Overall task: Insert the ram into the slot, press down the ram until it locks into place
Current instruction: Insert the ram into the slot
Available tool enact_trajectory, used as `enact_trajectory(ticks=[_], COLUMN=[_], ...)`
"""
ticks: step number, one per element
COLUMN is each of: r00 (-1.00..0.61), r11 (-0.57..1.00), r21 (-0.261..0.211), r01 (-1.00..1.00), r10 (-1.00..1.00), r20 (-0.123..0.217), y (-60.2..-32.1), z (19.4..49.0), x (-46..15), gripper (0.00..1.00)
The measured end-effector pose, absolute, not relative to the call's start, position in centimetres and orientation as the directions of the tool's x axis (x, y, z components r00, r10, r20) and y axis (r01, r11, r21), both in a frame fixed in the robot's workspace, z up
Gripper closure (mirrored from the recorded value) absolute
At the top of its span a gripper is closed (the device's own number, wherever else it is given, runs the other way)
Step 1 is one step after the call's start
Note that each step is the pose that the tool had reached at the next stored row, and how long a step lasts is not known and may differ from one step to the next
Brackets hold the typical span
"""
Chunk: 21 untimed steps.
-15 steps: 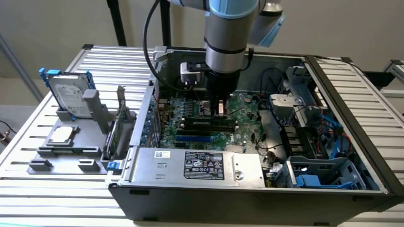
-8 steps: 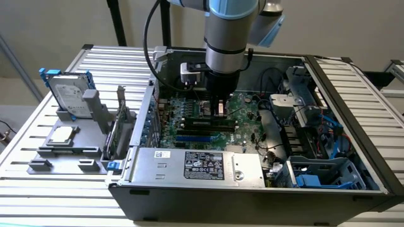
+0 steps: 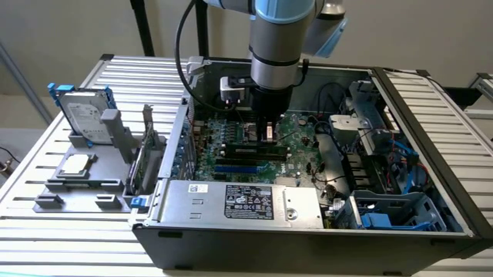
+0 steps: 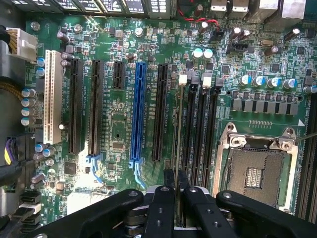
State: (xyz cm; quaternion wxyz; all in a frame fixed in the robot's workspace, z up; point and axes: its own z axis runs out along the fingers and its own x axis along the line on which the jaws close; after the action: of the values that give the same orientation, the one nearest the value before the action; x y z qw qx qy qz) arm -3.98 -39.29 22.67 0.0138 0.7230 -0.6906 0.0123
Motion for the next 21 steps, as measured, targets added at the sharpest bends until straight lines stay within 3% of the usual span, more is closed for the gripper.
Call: enact_trajectory(ticks=[21], r00=[0.028], r11=[-0.028], r21=[-0.002], r01=[-1.0], r10=[-0.999], r20=[0.038], y=[-39.26], z=[22.94], x=[-4.09], gripper=[0.86])
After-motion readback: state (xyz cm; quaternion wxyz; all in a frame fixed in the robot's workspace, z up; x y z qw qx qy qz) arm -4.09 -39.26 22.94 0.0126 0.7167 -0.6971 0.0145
